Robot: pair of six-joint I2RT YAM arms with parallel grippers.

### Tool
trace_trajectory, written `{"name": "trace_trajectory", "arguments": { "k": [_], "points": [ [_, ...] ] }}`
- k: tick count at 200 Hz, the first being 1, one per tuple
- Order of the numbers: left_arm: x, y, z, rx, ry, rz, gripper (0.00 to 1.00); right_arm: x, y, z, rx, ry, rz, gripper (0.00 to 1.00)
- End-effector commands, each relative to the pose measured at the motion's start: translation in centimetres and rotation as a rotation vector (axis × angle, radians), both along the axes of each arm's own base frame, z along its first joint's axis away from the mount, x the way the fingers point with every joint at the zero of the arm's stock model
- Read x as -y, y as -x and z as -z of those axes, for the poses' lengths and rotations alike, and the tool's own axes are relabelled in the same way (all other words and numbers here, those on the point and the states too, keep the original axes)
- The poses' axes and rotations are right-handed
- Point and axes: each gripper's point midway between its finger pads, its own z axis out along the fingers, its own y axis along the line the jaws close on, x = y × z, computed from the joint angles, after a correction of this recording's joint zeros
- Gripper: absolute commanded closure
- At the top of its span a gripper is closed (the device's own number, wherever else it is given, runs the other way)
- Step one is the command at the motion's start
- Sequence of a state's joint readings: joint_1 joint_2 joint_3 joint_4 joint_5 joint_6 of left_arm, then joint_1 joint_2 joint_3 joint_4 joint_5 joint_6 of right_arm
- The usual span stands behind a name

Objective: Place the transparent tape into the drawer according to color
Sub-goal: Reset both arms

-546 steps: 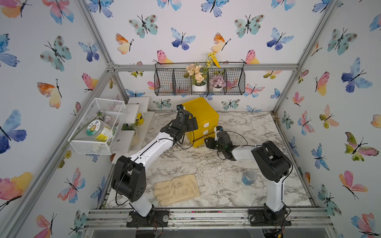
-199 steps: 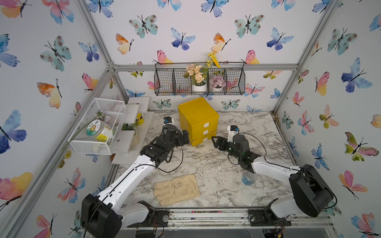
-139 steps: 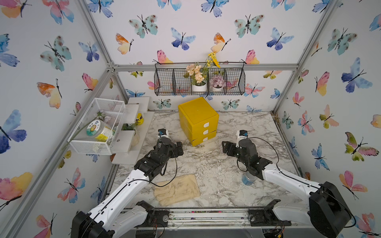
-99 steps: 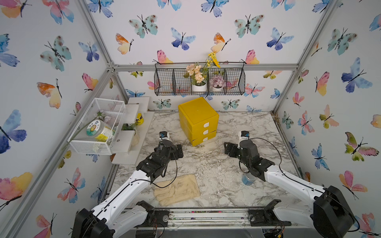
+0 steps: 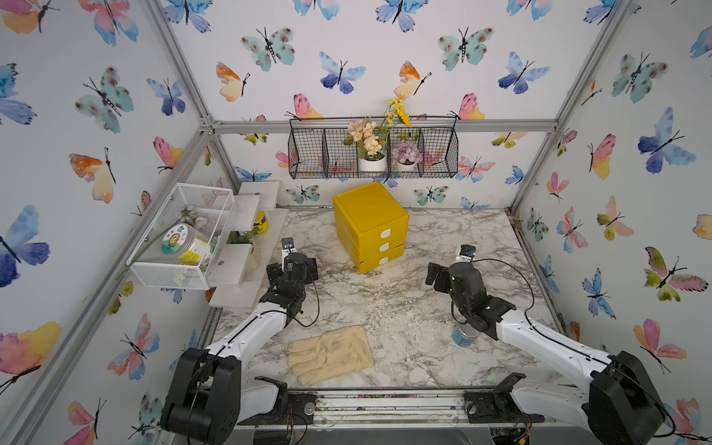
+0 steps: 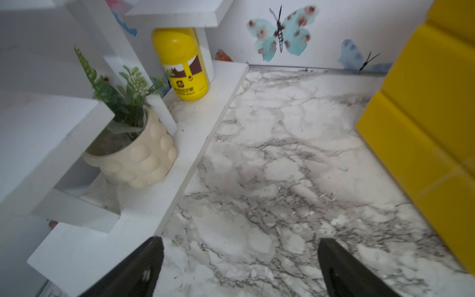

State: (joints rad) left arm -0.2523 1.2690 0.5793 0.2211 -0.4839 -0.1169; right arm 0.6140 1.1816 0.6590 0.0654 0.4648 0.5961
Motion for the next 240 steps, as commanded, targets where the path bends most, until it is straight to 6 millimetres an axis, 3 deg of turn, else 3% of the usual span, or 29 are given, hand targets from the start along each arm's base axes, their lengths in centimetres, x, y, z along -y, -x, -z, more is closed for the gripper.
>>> {"name": "trace_trajectory", "arguments": {
  "k": [1, 39, 76, 113, 138, 161, 175, 187, 240],
  "points": [
    [-1.4, -0.2, -2.4, 0.172, -0.023, 0.006, 0.01, 1.6, -0.3, -1.4, 0.043, 0.014, 0.083, 0.01],
    [-0.5, 0.7, -0.5, 0.196, -0.003, 0.115, 0.0, 2.0, -0.4, -2.1, 0.075, 0.024, 0.103, 0.01],
    [0.0, 0.9, -1.2, 0.303, -0.005, 0.154, 0.0, 2.6, -0.3, -2.9, 0.12, 0.022, 0.122, 0.01],
    [1.1, 0.4, 0.9, 0.277, -0.03, 0.222, 0.02, 2.4, -0.6, -2.9, 0.125, 0.035, 0.121, 0.01],
    [0.1, 0.3, 1.0, 0.272, -0.011, 0.175, 0.01, 1.7, -1.1, -2.6, 0.119, 0.031, 0.094, 0.01],
    [-0.7, 2.5, 1.3, 0.357, 0.038, 0.169, 0.0, 1.2, -1.3, -2.2, 0.116, 0.032, 0.078, 0.01],
    [-0.6, 2.1, 1.2, 0.359, 0.021, 0.165, 0.01, 0.9, -1.5, -2.1, 0.116, 0.053, 0.053, 0.01],
    [-2.1, 1.6, 1.5, 0.338, 0.035, 0.082, 0.01, 0.8, -1.6, -2.0, 0.118, 0.074, 0.047, 0.01],
    [-2.6, 1.4, 1.6, 0.331, 0.056, 0.061, 0.01, 2.8, -2.3, -3.6, 0.215, 0.268, 0.09, 0.0]
  ]
}}
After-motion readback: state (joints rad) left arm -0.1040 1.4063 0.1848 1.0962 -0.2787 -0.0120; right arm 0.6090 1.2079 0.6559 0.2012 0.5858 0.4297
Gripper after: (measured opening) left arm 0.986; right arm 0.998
